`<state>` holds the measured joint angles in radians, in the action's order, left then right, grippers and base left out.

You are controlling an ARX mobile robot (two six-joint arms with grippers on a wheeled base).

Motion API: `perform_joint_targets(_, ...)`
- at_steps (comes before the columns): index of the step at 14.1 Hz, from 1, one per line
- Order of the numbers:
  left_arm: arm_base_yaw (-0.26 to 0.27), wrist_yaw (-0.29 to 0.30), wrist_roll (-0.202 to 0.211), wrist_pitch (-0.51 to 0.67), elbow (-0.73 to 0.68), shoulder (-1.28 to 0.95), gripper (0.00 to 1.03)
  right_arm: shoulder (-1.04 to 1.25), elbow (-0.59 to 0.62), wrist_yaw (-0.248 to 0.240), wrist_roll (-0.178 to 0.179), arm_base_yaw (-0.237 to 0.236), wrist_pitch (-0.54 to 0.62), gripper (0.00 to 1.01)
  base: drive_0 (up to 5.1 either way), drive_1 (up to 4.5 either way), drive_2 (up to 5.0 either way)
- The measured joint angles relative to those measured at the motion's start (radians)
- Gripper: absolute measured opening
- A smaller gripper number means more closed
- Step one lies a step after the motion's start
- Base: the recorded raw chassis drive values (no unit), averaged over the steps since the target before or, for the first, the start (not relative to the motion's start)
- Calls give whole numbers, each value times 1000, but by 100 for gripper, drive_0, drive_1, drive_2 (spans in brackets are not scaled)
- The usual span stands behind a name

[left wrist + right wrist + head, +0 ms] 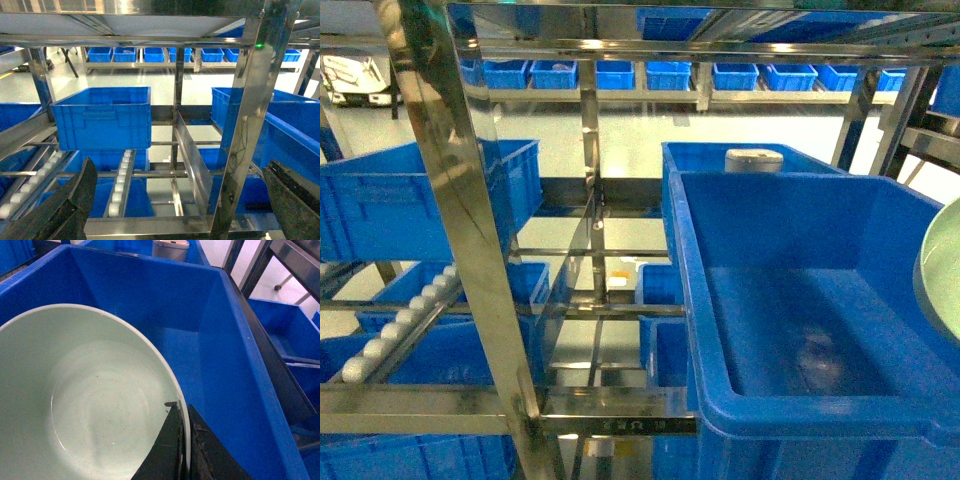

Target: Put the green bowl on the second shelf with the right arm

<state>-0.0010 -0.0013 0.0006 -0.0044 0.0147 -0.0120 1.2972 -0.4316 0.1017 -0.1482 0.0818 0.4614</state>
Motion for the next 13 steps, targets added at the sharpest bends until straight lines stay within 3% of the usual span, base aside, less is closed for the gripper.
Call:
perform_joint_targets(2, 0, 0, 0, 0, 0, 0, 98, 129, -79, 4, -4, 5, 49, 2, 0, 0, 0)
perform_joint_targets(8, 0, 0, 0, 0, 0, 0, 98, 541, -362, 30, -11, 90, 70, 2, 0, 0, 0)
perform_joint_targets(13, 0, 0, 0, 0, 0, 0, 98, 763, -589, 69, -37, 48, -6, 2, 0, 0, 0)
